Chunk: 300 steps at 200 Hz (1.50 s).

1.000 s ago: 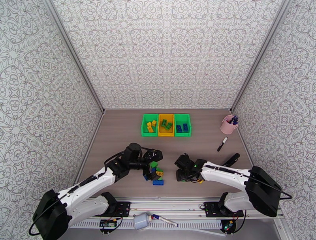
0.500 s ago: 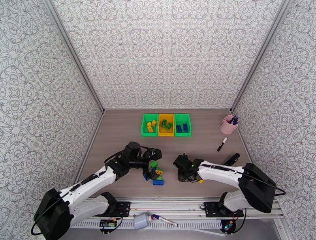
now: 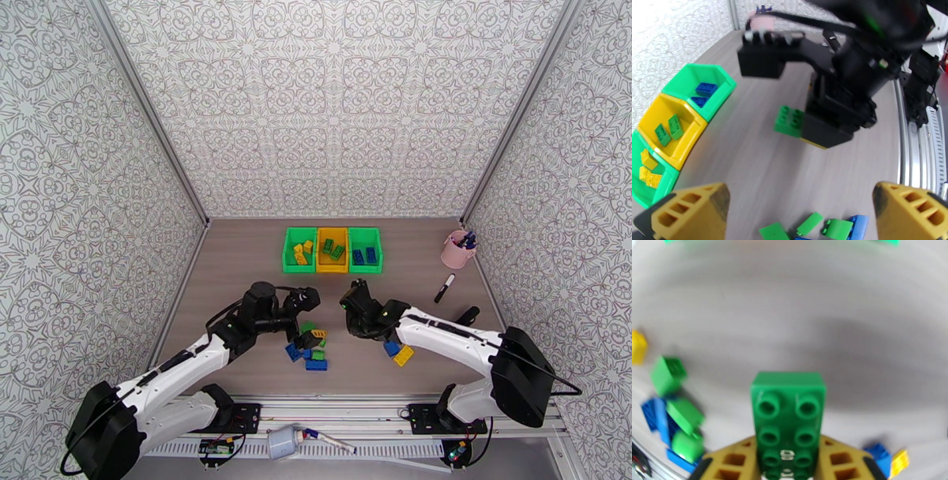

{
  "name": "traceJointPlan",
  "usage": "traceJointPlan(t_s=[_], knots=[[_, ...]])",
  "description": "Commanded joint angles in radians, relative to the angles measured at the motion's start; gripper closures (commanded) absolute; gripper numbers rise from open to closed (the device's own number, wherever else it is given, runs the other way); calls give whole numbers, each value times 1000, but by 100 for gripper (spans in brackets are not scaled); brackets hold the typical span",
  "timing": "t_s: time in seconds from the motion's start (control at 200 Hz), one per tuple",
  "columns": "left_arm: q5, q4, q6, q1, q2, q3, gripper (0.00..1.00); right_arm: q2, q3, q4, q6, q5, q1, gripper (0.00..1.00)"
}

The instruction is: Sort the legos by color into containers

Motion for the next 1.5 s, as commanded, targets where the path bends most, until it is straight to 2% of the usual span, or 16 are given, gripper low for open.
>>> traceJointPlan(t_s=[0.0, 0.235, 0.6, 0.78, 0.95, 1.14, 1.35, 1.495], knots=[[-75, 109, -82, 16, -21, -32, 0, 72, 108, 102, -134, 38, -58, 72], [-171, 167, -152, 24, -21, -45, 0, 268, 348, 169, -294, -21, -162, 72], [-207, 165, -147, 42, -30, -44, 0, 611, 717, 203, -449, -65, -264, 73], [-211, 175, -191, 77, -19, -34, 0, 745, 864, 175, -474, -79, -292, 73], [-191, 149, -146, 82, -29, -30, 1, 856, 983, 131, -442, -89, -304, 70], [-188, 134, -109, 72, -33, -30, 0, 877, 1025, 115, -439, -88, -304, 65], [-158, 138, -83, 65, -47, -39, 0, 779, 955, 126, -435, -91, -304, 40], [-71, 113, -36, 66, -65, -39, 0, 624, 784, 200, -415, -111, -305, 31]])
